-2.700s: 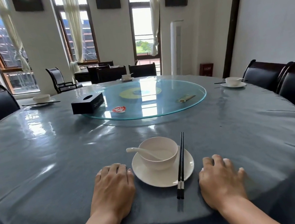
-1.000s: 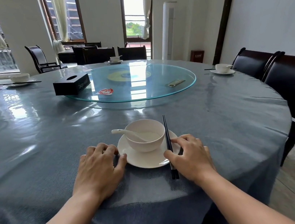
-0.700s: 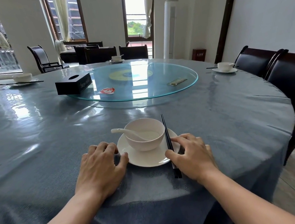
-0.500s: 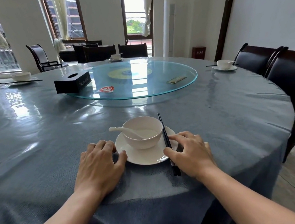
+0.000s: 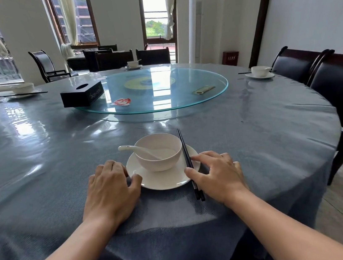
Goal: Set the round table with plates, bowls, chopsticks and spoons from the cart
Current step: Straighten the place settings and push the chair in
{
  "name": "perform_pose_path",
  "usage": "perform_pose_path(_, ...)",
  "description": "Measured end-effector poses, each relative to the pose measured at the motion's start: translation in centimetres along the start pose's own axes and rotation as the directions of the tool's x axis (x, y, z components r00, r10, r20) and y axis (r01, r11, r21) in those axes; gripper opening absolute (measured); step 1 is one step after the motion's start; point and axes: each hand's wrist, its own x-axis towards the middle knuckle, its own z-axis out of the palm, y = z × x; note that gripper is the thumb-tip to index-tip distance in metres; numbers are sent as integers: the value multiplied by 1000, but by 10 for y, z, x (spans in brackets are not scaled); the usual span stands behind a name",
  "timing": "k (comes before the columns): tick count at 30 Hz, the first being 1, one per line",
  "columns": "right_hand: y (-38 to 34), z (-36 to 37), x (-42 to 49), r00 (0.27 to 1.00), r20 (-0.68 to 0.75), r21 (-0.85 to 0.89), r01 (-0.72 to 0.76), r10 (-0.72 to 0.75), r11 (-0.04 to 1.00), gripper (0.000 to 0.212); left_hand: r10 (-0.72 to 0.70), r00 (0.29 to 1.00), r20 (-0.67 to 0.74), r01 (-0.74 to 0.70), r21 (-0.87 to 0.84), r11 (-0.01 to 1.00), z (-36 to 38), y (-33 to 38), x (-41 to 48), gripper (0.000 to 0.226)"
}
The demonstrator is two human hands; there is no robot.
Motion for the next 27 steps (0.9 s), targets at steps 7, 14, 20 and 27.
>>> perform_pose_path(7, 0, 0, 0, 1000, 12, -6, 7, -7, 1000, 61, 4, 1000, -7, -4, 13, 1000, 1, -1, 1, 23)
perform_pose_path(14, 1, 1, 0, 1000, -10, 24, 13, -13, 1000, 67, 1, 1000, -10, -1, 30, 1000, 3, -1, 0, 24)
perform_pose_path(20, 4, 3, 2, 996, -70, 166, -43, 55, 985, 67, -70, 992, -102, 78, 84, 993, 3, 0, -2, 27)
perform_pose_path(27, 5, 0, 0, 938, -272, 228, -153, 214, 962, 32, -91, 995, -40, 87, -76, 993, 0, 0, -2, 18)
